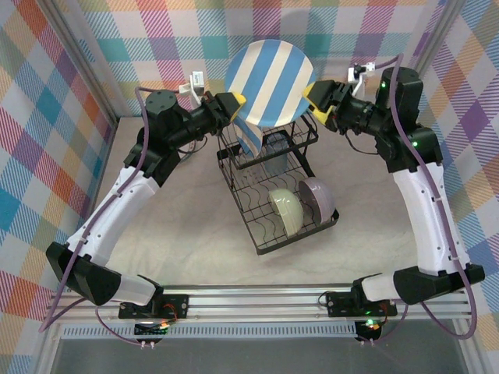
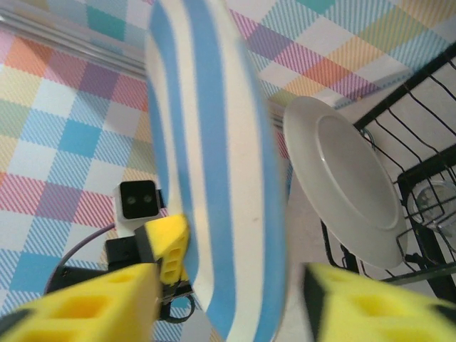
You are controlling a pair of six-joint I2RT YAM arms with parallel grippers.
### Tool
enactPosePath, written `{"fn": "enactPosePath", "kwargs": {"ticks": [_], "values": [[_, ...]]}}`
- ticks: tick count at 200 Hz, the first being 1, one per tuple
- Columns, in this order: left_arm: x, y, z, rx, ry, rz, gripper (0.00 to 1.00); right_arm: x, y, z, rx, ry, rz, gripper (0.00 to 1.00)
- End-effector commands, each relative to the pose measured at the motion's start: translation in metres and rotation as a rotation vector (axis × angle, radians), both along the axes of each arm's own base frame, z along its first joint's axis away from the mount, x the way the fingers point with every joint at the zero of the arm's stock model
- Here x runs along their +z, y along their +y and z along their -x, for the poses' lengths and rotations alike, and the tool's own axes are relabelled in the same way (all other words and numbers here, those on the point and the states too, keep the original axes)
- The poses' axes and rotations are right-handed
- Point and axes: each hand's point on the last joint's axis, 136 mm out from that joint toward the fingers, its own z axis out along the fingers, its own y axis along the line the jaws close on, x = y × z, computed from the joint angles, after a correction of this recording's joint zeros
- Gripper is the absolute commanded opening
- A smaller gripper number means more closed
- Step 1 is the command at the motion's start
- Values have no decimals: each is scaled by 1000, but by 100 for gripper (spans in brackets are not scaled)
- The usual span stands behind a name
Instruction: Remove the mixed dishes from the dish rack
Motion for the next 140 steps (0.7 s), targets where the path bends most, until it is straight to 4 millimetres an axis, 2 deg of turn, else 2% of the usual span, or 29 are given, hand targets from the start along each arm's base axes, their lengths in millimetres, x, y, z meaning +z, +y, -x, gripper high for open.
{"fn": "enactPosePath", "kwargs": {"ticks": [1,26,43,76,118,140], "values": [[40,9,19,8,-105,67,0,30,-4,17,10,-172,8,99],[59,16,27,27,-140,80,0,30,-14,24,-46,-248,10,99],[68,23,31,59,-164,61,0,39,-22,34,-73,-326,16,99],[83,48,32,171,-201,9,0,50,-24,49,-58,-407,38,99],[106,97,18,306,-235,-13,0,49,-28,57,-68,-434,85,99],[110,145,-5,420,-218,-30,0,49,-28,60,-60,-453,113,99]]}}
